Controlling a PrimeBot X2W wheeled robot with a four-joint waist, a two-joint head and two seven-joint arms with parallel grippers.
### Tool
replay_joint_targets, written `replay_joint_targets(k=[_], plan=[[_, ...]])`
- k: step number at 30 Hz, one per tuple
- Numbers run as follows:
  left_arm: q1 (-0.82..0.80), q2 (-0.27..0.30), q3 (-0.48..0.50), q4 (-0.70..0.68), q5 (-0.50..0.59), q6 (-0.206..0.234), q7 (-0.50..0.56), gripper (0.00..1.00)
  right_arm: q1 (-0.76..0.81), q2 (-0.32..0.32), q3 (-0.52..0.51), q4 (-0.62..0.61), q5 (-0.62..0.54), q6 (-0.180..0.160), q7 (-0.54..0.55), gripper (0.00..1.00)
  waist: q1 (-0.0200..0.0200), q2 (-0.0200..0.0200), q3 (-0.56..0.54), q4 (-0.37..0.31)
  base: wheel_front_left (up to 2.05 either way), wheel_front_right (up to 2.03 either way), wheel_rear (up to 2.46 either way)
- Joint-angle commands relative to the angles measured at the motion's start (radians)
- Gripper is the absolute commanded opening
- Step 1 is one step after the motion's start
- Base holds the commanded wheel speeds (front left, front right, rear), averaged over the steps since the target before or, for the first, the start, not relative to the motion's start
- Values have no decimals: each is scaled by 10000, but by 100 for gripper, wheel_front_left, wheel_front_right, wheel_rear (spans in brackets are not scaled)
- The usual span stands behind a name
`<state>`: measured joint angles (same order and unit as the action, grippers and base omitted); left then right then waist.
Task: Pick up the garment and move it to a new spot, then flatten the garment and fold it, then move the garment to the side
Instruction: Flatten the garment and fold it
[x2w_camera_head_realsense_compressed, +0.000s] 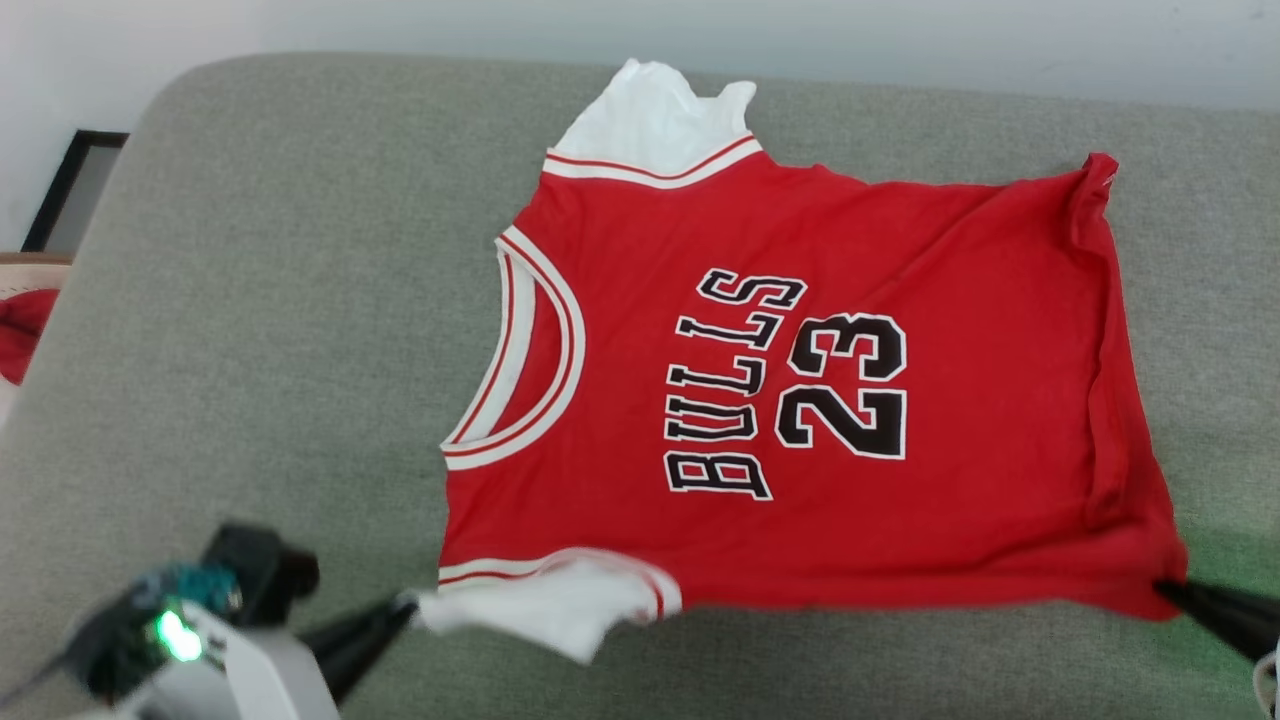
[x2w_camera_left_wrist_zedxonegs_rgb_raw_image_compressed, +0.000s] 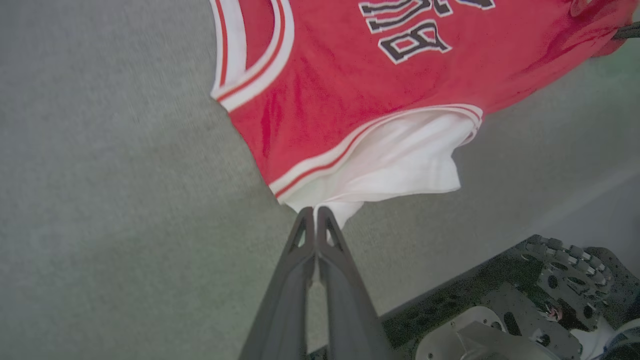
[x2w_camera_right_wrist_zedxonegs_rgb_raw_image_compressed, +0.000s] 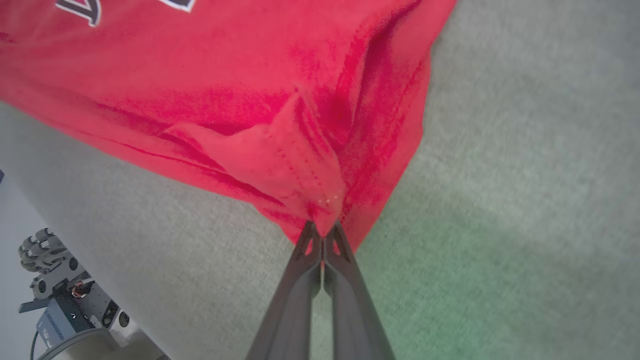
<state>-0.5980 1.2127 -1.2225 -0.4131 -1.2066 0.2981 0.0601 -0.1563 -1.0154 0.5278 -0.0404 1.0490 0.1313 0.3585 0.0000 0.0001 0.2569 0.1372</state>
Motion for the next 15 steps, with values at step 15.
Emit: replay_joint_targets(k=[15], plan=[[-4426, -1725, 922, 3231, 1922, -3303, 2231, 0, -2839, 2182, -1348, 346, -1992, -10, 2476, 0, 0, -1, 966, -368, 0, 0, 0]])
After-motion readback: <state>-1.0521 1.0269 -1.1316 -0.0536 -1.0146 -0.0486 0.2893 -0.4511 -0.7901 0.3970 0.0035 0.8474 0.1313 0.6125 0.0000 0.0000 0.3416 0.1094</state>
